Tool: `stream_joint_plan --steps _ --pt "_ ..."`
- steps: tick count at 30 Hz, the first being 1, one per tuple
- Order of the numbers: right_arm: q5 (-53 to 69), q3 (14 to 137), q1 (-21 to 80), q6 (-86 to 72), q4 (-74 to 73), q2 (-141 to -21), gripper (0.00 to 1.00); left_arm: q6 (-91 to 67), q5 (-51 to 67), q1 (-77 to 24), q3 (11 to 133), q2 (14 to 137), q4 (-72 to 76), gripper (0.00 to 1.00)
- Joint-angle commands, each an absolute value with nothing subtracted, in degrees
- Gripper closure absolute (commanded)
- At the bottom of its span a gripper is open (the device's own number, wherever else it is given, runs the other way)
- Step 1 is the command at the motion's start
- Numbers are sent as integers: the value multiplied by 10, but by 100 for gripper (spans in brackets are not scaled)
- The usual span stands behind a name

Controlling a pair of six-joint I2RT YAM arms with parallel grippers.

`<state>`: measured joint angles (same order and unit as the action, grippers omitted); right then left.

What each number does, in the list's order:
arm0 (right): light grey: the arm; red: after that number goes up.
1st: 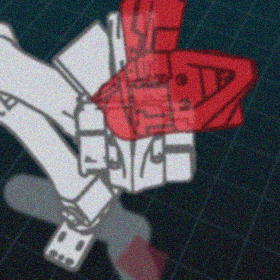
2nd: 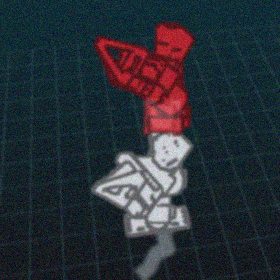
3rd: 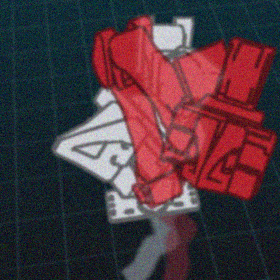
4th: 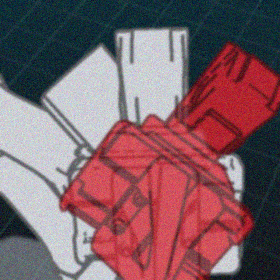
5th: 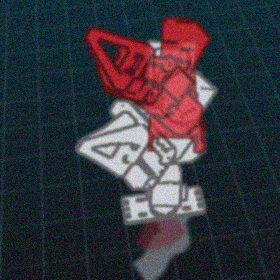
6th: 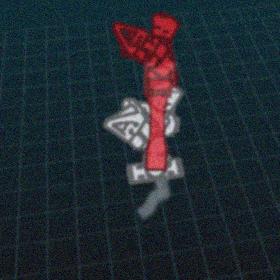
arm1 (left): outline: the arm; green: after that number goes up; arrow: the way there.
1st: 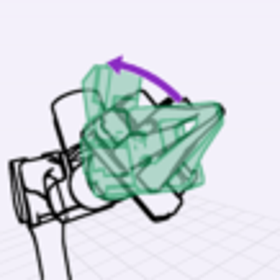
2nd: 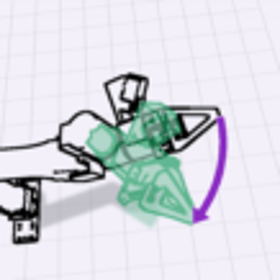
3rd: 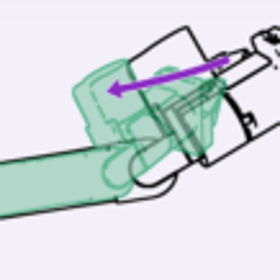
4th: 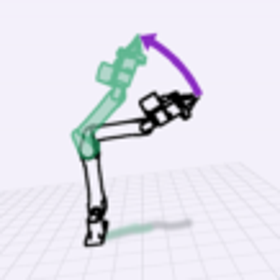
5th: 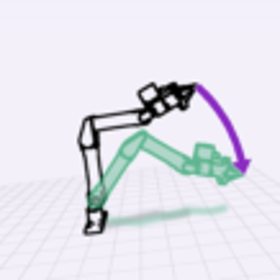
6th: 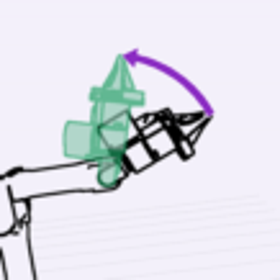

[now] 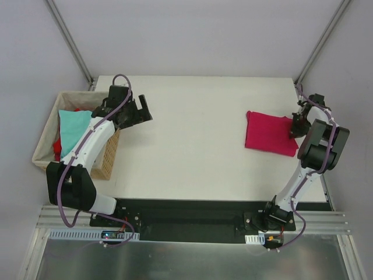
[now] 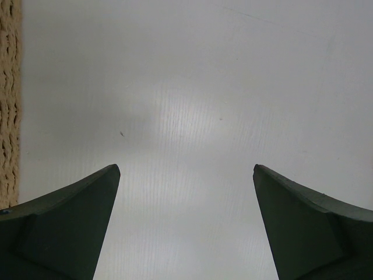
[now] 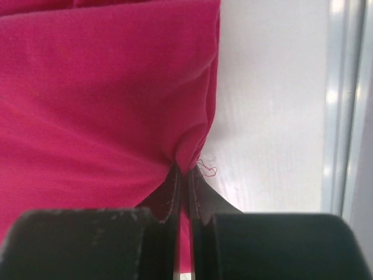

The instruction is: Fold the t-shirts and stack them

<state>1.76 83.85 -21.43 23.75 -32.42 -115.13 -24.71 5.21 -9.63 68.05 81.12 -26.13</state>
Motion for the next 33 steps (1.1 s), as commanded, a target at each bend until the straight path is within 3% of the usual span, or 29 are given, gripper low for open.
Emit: stream_joint_plan --steps 1,16,19,20,22,23,25,29,33 --pt "4 875 -238 272 -328 -1137 99 -226 23 -91 726 819 -258 1" --pt "-22 901 -265 292 -319 -1163 99 -210 10 -91 757 852 -258 1" --pt "-19 923 -264 278 -341 -1147 71 -205 21 -91 759 849 -258 1" --pt "-32 928 -261 272 -348 -1139 49 -202 29 -91 761 847 -258 1" --pt "-53 942 -254 259 -375 -1100 32 -193 39 -91 768 837 -258 1" --pt "-76 948 -245 246 -382 -1080 16 -188 53 -91 771 831 -258 1" --pt "-83 942 -235 232 -387 -1000 1 -157 72 -91 784 820 -258 1" --pt "59 915 -219 162 -380 -860 3 -127 71 -91 795 795 -258 1" --pt "205 770 -200 51 -272 -712 3 -169 81 -91 775 752 -258 1"
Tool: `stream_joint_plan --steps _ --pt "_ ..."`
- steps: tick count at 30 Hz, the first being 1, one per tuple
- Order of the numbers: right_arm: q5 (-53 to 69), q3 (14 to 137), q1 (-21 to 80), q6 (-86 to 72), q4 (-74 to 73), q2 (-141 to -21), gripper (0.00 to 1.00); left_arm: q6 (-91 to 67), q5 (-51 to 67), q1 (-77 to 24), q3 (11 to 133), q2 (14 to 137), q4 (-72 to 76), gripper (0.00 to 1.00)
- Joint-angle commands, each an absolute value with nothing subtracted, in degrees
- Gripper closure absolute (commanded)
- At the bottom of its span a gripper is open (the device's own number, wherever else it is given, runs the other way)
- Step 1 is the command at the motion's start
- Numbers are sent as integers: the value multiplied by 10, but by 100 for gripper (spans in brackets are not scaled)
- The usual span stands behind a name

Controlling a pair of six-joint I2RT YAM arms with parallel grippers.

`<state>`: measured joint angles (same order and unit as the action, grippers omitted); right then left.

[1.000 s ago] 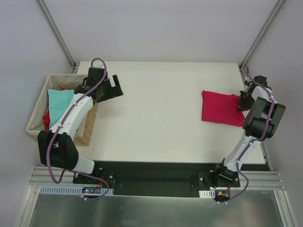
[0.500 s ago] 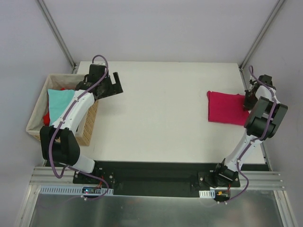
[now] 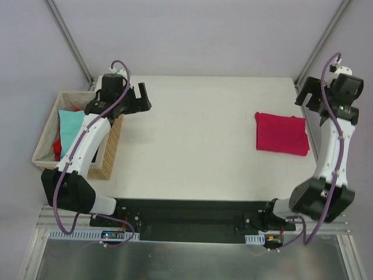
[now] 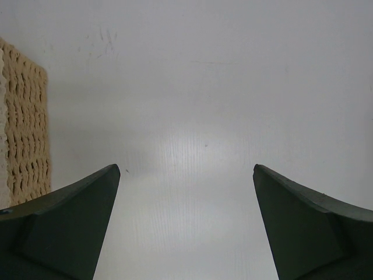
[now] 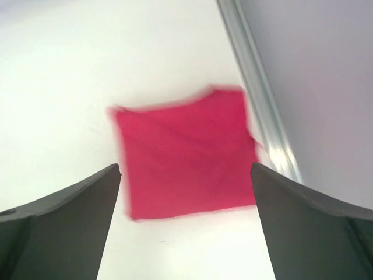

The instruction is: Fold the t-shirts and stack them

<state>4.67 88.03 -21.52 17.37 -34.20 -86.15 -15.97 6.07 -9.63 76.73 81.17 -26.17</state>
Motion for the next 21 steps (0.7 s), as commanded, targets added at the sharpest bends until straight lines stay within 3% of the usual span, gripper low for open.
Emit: stream_joint_plan --steps 1,4,6,11,18,21 --pt "217 737 -197 30 -244 -678 3 -180 82 -91 769 745 -258 1" --pt "218 631 -190 -40 -165 -592 3 -220 105 -91 728 717 -258 1" --pt "215 612 -188 -43 -187 -571 3 -242 114 -91 697 697 -257 1" --pt "207 642 -187 -15 -302 -586 3 -258 93 -91 656 663 -258 1" --pt "228 645 -184 -48 -298 -578 3 -272 107 -91 655 649 -262 1" --pt "182 635 -179 -103 -314 -589 3 -260 149 -90 674 660 -275 1"
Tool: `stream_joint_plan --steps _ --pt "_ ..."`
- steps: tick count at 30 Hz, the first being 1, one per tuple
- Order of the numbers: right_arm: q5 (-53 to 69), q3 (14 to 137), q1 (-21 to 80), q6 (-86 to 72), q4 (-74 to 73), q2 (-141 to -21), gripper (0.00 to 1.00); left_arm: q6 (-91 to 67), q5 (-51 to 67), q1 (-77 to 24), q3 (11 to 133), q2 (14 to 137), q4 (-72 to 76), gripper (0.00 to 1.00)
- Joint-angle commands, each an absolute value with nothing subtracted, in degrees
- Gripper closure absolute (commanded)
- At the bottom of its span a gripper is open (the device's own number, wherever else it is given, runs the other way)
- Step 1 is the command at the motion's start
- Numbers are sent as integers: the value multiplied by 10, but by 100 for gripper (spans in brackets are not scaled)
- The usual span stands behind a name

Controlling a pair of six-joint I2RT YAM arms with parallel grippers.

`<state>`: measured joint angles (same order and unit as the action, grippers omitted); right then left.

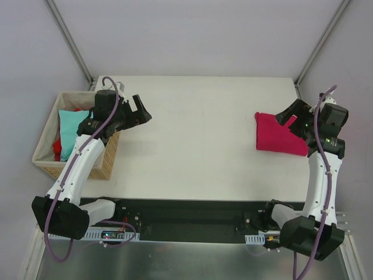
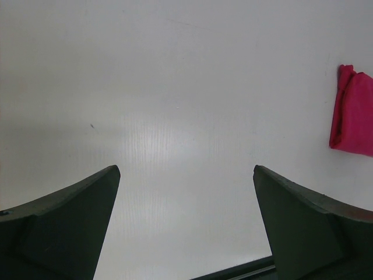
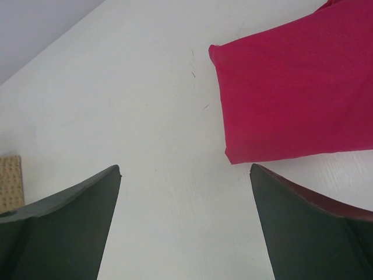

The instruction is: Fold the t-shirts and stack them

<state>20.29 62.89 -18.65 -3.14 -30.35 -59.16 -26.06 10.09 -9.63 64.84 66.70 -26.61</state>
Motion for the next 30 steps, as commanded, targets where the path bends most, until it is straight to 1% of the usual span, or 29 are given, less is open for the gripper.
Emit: stream_joint_plan --steps 1,4,8,15,21,30 --pt "186 627 -179 -110 -314 -591 3 -255 168 -89 680 666 -279 1" --pt "173 592 -172 -115 -305 -579 3 -253 173 -87 705 684 -293 1" --pt "130 594 -169 -107 -320 -564 3 -260 153 -85 712 686 -293 1" --pt "139 603 -159 -118 -297 -582 3 -261 198 -84 722 721 -294 1" --pt "112 604 -151 -88 -313 -574 3 -253 192 -83 728 718 -294 1" --pt "104 610 -149 -97 -310 -583 3 -252 201 -77 729 716 -294 1"
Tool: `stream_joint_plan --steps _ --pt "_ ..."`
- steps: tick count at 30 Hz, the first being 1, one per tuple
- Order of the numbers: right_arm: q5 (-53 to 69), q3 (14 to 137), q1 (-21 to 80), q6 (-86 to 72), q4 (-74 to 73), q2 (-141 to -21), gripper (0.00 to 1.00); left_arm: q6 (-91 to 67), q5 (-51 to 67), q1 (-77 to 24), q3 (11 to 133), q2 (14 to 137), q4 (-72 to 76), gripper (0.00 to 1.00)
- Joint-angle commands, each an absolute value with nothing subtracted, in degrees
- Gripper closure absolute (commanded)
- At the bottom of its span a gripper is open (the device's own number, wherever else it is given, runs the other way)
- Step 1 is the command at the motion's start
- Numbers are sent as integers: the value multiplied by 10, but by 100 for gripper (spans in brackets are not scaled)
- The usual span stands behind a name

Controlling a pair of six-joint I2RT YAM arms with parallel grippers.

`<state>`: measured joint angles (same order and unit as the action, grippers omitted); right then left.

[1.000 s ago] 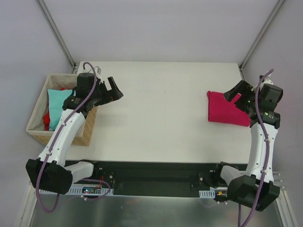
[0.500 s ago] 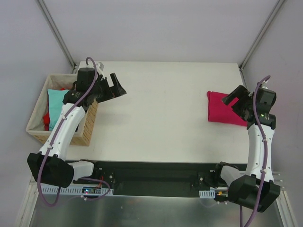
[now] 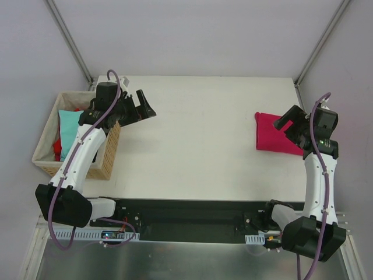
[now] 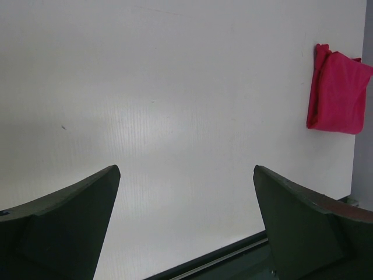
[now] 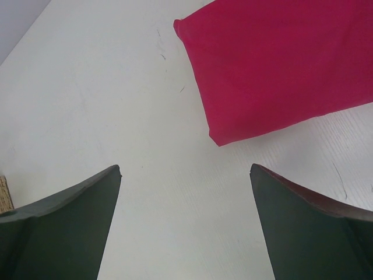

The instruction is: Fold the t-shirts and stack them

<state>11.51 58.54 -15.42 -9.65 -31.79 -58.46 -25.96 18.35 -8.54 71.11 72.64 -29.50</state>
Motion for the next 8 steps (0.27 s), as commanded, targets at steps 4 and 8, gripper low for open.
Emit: stream_joint_plan --steps 4,8 --pt "88 629 -149 -90 -316 -588 3 -250 206 -76 728 715 -294 1" --pt "88 635 -149 -81 -323 -591 3 -246 228 -76 729 718 -294 1"
